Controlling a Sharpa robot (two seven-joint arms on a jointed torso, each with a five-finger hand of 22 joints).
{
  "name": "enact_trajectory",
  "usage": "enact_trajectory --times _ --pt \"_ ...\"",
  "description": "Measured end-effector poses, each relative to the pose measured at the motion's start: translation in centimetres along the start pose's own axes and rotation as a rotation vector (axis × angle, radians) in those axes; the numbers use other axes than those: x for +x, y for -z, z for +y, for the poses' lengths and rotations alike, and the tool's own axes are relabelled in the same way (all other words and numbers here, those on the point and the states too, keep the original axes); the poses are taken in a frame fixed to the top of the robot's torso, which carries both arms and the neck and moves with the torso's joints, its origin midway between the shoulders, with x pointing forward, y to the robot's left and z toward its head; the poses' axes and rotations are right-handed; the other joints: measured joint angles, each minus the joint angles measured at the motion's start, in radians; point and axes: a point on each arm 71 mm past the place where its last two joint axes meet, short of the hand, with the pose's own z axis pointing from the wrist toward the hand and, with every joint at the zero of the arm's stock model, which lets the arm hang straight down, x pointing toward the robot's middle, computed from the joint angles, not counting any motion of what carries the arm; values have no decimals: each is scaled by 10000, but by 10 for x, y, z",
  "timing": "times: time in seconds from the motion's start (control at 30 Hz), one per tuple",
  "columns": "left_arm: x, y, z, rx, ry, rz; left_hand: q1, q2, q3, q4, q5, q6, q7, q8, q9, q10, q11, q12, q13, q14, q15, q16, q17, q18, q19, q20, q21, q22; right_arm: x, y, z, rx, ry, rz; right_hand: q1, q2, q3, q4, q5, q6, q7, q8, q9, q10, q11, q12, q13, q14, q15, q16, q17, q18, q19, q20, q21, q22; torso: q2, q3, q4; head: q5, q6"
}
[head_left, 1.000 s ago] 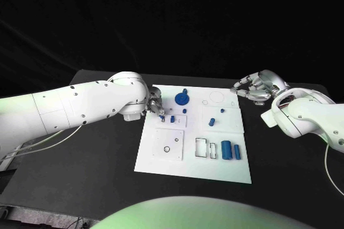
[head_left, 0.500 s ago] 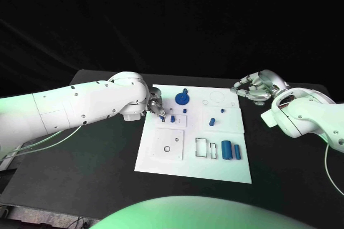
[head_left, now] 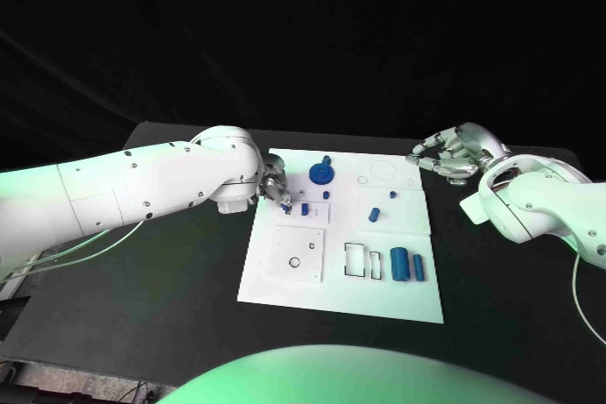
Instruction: Assemble the parts on the task board
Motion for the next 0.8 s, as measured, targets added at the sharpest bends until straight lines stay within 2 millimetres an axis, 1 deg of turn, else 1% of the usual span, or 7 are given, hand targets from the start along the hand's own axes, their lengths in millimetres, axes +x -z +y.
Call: enact_trajectory --times 0.47,0.63,0.7,0.8 --pt "1 0 -1 16 31 31 2 2 0 0 -2 1 0 25 1 -1 1 0 28 37 -37 0 0 1 -1 0 50 -1 0 0 0 8 -1 -2 0 0 0 0 39 0 0 0 -2 0 0 0 2 0 0 0 0 0 0 0 0 0 -5 1 -3 -2 -27" --pt "1 0 -1 18 48 12 3 3 0 -1 38 1 1 46 1 -1 2 0 32 37 -36 0 0 1 0 0 50 -1 0 0 0 11 -1 -3 -2 2 0 0 39 0 0 0 5 0 0 0 2 0 0 0 0 0 0 0 0 0 -5 2 0 -12 -2" --pt "1 0 -2 21 54 -7 4 4 0 -1 38 1 0 47 2 -2 2 0 32 36 -36 0 0 1 -1 0 50 -1 0 0 0 10 -2 -1 -41 41 0 0 39 0 0 0 9 0 0 0 2 0 0 0 0 0 0 0 0 0 -5 2 2 -15 0" --pt "1 0 -2 26 56 -33 4 4 -1 -1 38 1 0 47 4 -2 2 0 31 36 -36 0 0 1 0 0 50 -1 0 0 0 9 -3 0 -41 41 0 0 39 0 0 0 8 0 0 0 1 0 0 0 0 1 0 0 0 0 -5 2 2 -19 -9"
